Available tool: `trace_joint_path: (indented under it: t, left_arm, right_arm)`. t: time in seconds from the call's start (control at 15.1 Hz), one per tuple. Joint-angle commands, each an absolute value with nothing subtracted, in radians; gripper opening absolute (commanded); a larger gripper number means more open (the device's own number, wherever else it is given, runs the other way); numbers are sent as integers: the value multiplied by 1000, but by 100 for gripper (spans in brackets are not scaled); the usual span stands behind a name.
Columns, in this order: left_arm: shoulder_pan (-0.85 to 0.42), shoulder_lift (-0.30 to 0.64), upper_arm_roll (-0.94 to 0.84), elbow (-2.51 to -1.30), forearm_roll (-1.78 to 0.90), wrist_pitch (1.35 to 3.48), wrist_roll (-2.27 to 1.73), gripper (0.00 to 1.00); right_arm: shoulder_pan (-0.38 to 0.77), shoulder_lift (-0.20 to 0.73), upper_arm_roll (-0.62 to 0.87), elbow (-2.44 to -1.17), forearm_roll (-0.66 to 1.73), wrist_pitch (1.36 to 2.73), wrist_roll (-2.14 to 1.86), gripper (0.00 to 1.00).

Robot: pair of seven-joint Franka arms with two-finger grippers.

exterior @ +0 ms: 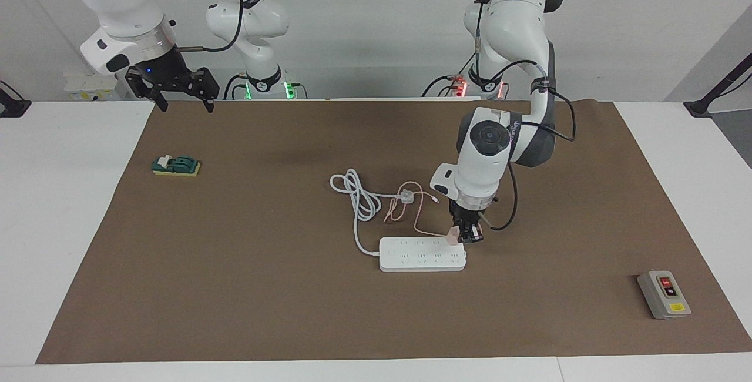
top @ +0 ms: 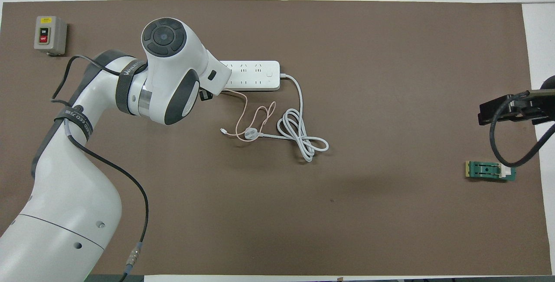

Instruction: Plug charger into power strip

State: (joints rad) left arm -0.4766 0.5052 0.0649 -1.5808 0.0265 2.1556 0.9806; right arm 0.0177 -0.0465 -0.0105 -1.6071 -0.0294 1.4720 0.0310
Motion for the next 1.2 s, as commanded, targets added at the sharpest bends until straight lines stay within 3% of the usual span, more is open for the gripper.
trace_joint_path:
  t: [0.0, 1.13]
  left_arm:
    - [-514, 649, 63, -1525, 80, 2138, 983, 0]
    - [-491, 652, 86, -1440, 83, 2131, 979, 0]
  right_arm:
    - [-2, -69, 0, -1628, -20, 1470, 6, 100]
    - [-2, -69, 0, -1628, -20, 1470, 6, 100]
